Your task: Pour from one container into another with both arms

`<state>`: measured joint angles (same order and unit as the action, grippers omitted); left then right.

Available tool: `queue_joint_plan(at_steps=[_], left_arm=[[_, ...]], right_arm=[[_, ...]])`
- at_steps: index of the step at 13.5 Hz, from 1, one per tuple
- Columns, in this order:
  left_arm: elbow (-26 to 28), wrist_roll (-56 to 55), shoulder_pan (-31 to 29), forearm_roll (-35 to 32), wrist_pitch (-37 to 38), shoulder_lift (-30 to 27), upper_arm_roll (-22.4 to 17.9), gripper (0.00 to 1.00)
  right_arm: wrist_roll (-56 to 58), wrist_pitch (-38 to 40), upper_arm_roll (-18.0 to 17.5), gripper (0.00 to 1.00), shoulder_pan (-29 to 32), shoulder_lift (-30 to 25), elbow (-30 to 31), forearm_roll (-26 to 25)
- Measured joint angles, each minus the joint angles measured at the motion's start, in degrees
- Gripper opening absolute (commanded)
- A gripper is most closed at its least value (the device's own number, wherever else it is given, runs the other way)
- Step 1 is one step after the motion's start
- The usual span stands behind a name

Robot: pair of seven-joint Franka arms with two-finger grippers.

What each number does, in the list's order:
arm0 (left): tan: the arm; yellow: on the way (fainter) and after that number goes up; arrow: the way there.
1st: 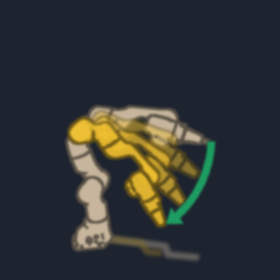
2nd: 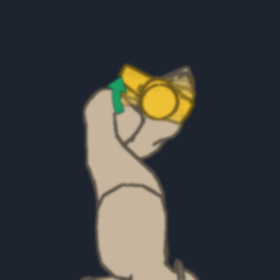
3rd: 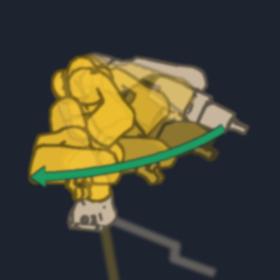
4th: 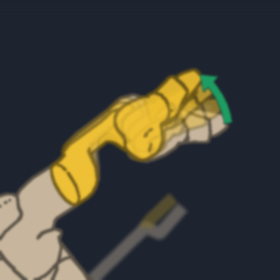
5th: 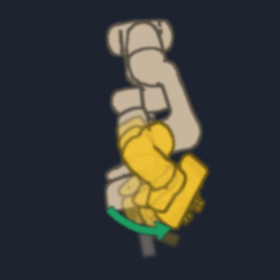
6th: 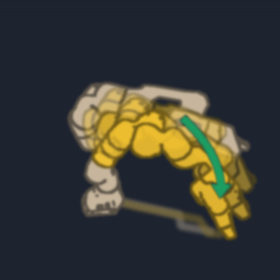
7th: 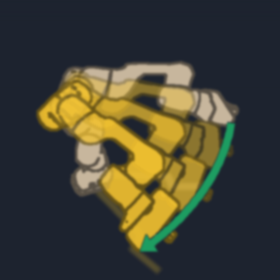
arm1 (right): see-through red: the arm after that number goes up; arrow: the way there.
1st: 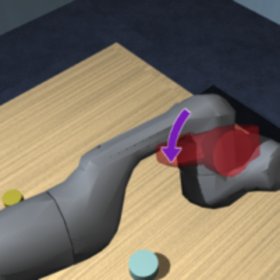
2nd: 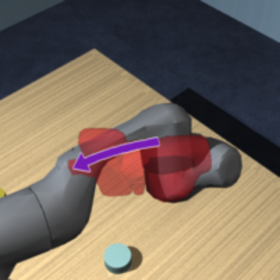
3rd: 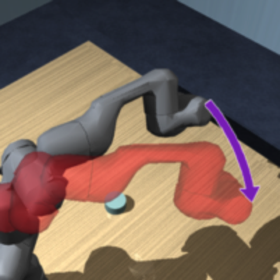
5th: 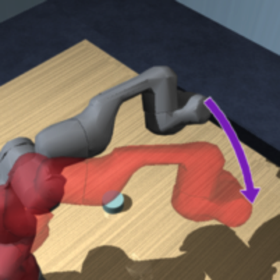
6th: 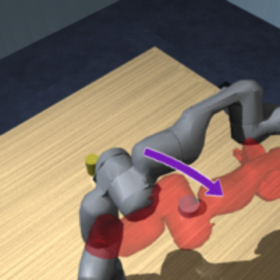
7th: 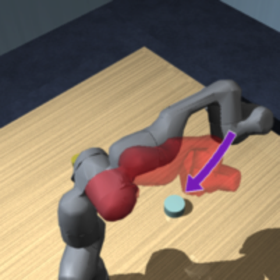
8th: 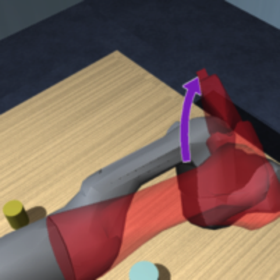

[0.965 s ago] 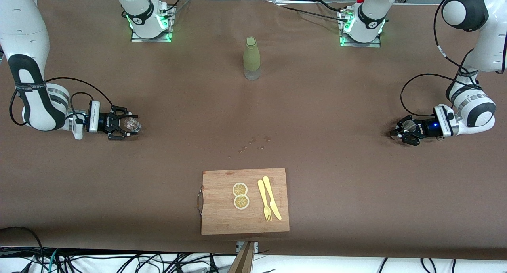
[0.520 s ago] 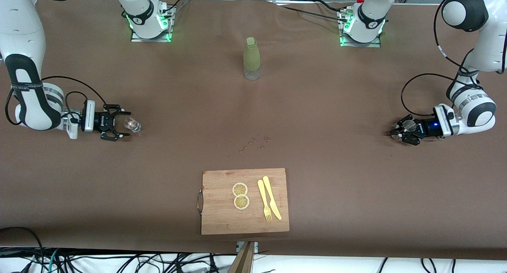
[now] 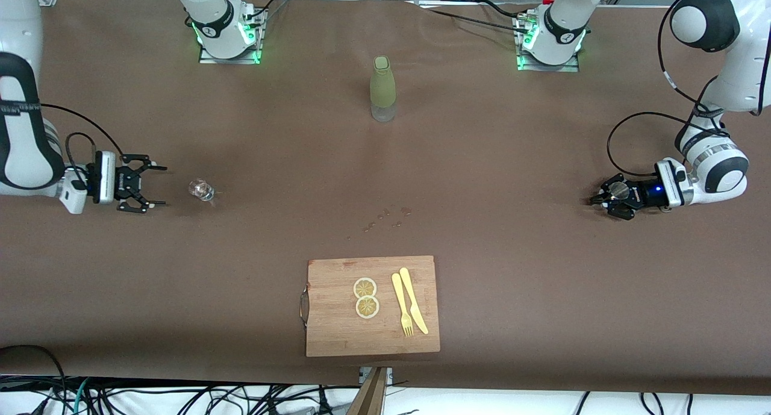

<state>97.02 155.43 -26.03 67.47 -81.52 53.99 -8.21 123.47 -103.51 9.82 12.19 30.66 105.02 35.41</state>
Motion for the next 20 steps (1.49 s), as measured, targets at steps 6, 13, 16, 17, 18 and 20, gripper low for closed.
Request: queue_joint_plan(at_steps=[6,13,16,17,18,20], left_arm=[[-0.07,0.0,-0.01,-0.01,0.1,0.0,-0.55,1.0],[-7.47,-0.46,-0.27,-5.76,0.76,-0.04,-4.19,1.0],[-12.56,-4.65,-0.42,-10.19,3.43,-0.15,-7.02,1.0],[-14.86,-7.49,-0.47,-11.91,4.55,-0.2,-7.63,1.0],[-17.61,-11.15,-0.52,-13.24,5.4,-0.32,-7.94,1.0],[-22.62,-20.91,-0.43,-14.46,6.29,-0.83,-8.06,1.0]], right_arm=[[-34.76,-1.6,-0.65,0.99,-10.5,-11.54,0.08,-13.43],[-75.1,-1.91,-11.39,0.99,-14.9,-19.38,0.0,-27.87],[-91.85,-1.05,-15.02,0.99,-15.12,-22.5,-0.45,-33.17],[-97.12,-0.17,-15.64,0.99,-15.12,-23.48,-0.66,-34.15],[-102.76,1.07,-16.08,0.99,-15.12,-24.54,-0.82,-34.55],[-113.29,3.85,-16.34,1.0,-15.11,-26.53,-0.93,-34.64]])
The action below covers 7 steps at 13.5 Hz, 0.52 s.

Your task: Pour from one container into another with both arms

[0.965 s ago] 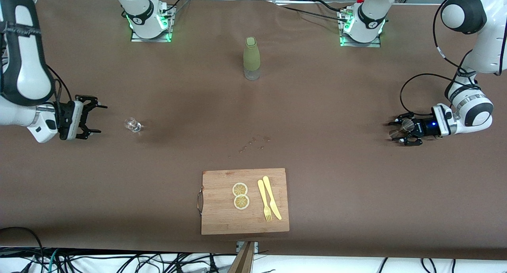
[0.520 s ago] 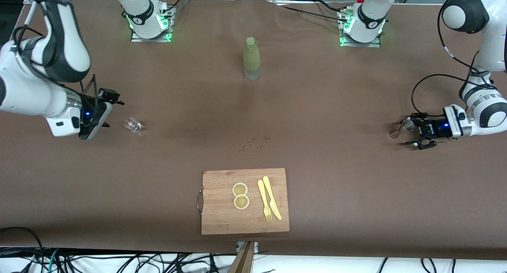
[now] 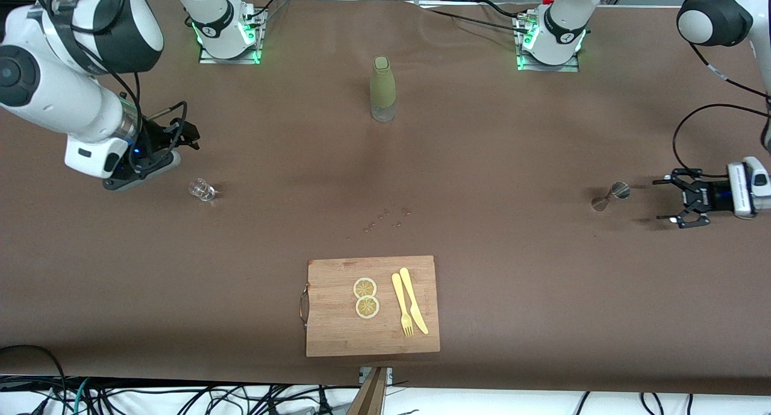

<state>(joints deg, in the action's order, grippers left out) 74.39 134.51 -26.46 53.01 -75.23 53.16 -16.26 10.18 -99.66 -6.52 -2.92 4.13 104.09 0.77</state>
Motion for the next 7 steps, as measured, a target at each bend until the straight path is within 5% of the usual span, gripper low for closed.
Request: queue_joint_plan(at_steps=[7], left_arm=[[-3.61,-23.66,8.84,-6.99,-2.43,-6.73,-1.04,1.0]], right_arm=[[-7.81,10.33,2.03,1.0,5.41,-6.07,-3.65,-0.43]])
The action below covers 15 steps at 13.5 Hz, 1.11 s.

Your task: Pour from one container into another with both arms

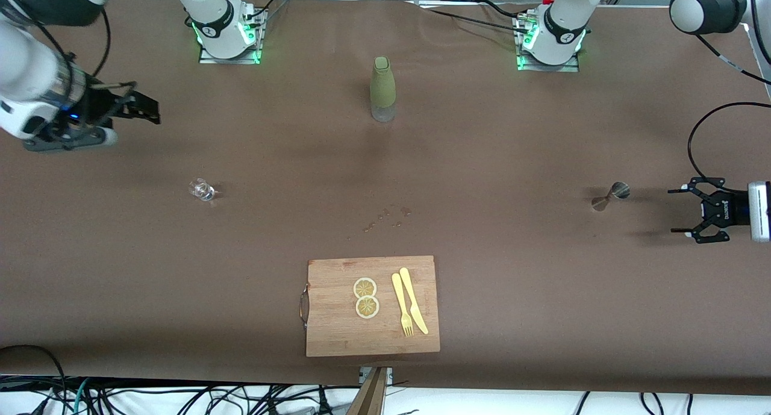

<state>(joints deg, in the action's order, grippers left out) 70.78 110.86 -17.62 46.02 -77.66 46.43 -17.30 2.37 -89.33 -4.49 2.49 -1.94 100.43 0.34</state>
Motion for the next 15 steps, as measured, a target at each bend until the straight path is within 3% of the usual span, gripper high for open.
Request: queue_joint_plan(at_steps=[4,7,11,15], left_arm=[[-0.34,-17.35,8.75,-6.8,-0.27,-5.92,-3.96,1.0],[-0.38,-29.93,16.33,-12.78,-0.26,-11.11,-7.04,1.0],[-0.35,-47.14,23.45,-19.81,-0.26,-15.65,-7.48,1.0],[-0.31,-65.11,27.5,-21.68,-0.26,-18.02,-7.49,1.0]], right_arm=[[-0.06,0.22,4.53,1.0,0.66,-0.93,-1.38,-0.01],[-0.25,0.12,4.44,1.0,0.51,-0.95,-2.77,-0.02],[-0.38,-2.23,4.52,1.0,0.47,-0.94,-3.16,-0.03],[-0.38,-4.03,4.51,1.0,0.34,-0.84,-3.16,-0.36]])
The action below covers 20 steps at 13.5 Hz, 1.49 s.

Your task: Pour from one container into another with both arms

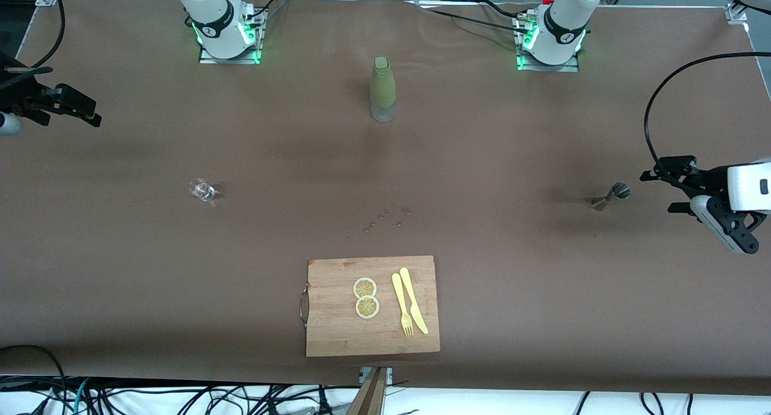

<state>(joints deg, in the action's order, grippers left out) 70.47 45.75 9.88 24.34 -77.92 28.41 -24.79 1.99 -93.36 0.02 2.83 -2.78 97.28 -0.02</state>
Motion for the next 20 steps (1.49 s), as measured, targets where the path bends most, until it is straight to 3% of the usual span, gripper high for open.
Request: queue_joint_plan(at_steps=[3,8,14,15,18,20], left_arm=[[0.02,-11.15,2.06,-1.44,-0.42,-0.82,-0.01,1.0],[0.1,-27.92,8.94,-10.67,-0.81,-3.38,0.04,1.0],[1.08,-31.08,9.45,-16.06,-0.56,-6.19,0.47,1.0],[1.87,-32.04,8.07,-18.07,-0.54,-7.6,2.87,1.0],[4.96,-38.62,-0.68,-22.85,-0.54,-12.01,16.21,1.0],[8.71,-41.37,-6.09,-23.5,-1.73,-14.52,22.76,1.0]], right_arm=[[0.0,-0.75,-0.06,1.0,-1.02,0.1,0.0,-0.86],[-0.01,-0.91,-0.1,1.0,-1.78,0.14,0.0,-1.24],[-0.01,-1.34,-0.1,1.0,-1.82,0.15,0.0,-1.3],[-0.01,-1.35,-0.1,1.0,-1.83,0.16,0.0,-1.3],[-0.01,-1.36,-0.11,1.0,-1.88,0.16,0.0,-1.29],[-0.01,-1.36,-0.11,1.0,-1.89,0.17,0.0,-1.3]])
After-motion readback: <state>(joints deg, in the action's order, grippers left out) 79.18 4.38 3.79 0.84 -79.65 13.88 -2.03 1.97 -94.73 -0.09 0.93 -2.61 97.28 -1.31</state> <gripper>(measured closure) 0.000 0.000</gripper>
